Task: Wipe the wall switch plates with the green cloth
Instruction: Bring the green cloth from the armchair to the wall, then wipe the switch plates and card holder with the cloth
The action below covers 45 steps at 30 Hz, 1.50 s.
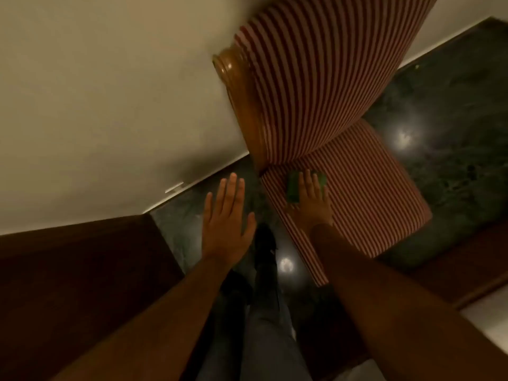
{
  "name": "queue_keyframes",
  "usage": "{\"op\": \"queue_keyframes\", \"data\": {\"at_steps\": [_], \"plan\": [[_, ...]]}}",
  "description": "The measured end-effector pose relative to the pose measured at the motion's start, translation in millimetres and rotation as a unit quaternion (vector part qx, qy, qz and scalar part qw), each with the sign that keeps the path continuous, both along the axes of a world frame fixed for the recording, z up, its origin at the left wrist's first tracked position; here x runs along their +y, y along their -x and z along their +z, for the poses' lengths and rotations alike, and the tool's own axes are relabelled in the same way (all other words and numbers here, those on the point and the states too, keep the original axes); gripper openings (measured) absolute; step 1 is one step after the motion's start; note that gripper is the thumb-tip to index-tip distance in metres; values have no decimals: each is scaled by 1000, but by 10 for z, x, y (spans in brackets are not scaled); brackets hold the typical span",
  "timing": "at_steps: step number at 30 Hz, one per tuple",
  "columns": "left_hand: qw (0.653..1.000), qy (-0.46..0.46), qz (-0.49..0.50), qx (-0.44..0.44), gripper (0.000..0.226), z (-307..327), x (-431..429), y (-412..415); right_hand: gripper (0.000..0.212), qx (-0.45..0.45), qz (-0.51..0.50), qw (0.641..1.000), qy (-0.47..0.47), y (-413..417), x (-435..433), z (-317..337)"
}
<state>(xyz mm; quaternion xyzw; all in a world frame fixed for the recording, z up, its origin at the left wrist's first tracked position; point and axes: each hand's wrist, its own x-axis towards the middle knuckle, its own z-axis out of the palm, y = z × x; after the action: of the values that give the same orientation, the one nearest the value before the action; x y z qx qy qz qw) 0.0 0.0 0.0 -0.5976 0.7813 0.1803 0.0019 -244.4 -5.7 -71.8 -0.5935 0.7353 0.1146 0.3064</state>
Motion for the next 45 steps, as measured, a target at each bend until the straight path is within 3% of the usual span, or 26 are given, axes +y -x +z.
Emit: {"op": "queue_keyframes", "data": {"at_steps": [7, 14, 19, 27, 33, 35, 37, 41, 45], "plan": [[999, -5, -24, -30, 84, -193, -97, -104, 86, 0, 0, 1000, 8, 79, -74, -332], [998, 0, -23, -51, 86, 4, -117, -295, 82, -49, -15, 998, 32, 101, -142, -105], [998, 39, -5, -50, 83, 395, -127, -357, 78, -92, 31, 990, 104, -110, -203, 434], [986, 151, 74, -14, 84, 1542, -307, -695, 80, -188, 24, 944, 272, -649, -526, 1983], [949, 268, 164, 32, 92, 2747, -387, -1078, 80, -249, -31, 856, 453, -1061, -800, 3159], [931, 317, 176, 48, 94, 3122, -384, -1244, 91, -261, -35, 815, 517, -1237, -874, 3540], [907, 372, 189, 53, 94, 3495, -417, -1427, 100, -289, -1, 774, 564, -1420, -957, 3975], [856, 464, 225, 43, 83, 4157, -482, -1844, 82, -327, 83, 692, 638, -1807, -1079, 4815], [810, 525, 256, 62, 81, 4724, -587, -2272, 89, -318, 110, 627, 703, -2160, -1194, 5445]]}}
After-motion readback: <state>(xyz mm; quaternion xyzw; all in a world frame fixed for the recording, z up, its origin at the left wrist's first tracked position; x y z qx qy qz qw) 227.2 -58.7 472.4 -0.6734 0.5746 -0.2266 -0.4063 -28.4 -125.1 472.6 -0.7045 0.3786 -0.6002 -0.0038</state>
